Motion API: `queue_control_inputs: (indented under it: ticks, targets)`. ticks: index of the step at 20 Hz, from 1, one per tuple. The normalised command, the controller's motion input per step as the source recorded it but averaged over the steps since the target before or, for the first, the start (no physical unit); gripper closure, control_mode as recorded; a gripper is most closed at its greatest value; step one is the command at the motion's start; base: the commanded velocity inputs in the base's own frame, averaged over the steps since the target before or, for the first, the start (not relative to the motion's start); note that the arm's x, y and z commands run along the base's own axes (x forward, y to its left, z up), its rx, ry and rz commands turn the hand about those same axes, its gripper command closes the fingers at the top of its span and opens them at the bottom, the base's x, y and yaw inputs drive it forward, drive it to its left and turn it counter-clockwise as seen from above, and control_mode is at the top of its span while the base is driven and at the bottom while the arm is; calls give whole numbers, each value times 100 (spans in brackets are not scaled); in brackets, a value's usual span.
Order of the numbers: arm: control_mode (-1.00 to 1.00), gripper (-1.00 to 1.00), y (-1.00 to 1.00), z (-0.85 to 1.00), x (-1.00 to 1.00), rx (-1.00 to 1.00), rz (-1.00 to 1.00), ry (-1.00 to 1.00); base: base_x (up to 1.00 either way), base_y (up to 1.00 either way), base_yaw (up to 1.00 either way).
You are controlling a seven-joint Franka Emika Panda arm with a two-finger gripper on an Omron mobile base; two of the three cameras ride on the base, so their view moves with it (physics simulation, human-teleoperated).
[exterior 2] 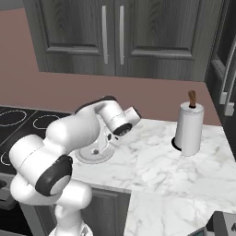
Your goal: Pick up the marshmallow and place it in the cup of hot chocolate on the dining counter.
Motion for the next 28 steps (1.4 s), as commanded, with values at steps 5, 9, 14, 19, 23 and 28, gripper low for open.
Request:
queue_control_inputs:
  ticks: [5, 9, 14, 19, 23, 28]
  targets:
    - [-100, -100, -1, -23, 11, 6, 0, 0, 0, 0, 0]
    - [-100, -100, 0, -24, 12, 2, 0, 0, 0, 0, 0]
    - [-100, -100, 0, -28, 25, 0, 0, 0, 0, 0, 0]
    - [-100, -100, 0, -19, 23, 0, 0, 0, 0, 0, 0]
    - [-100, -100, 0, -25, 25, 0, 0, 0, 0, 0, 0]
    - [-100, -100, 0, -15, 22, 0, 0, 3, 0, 0, 0]
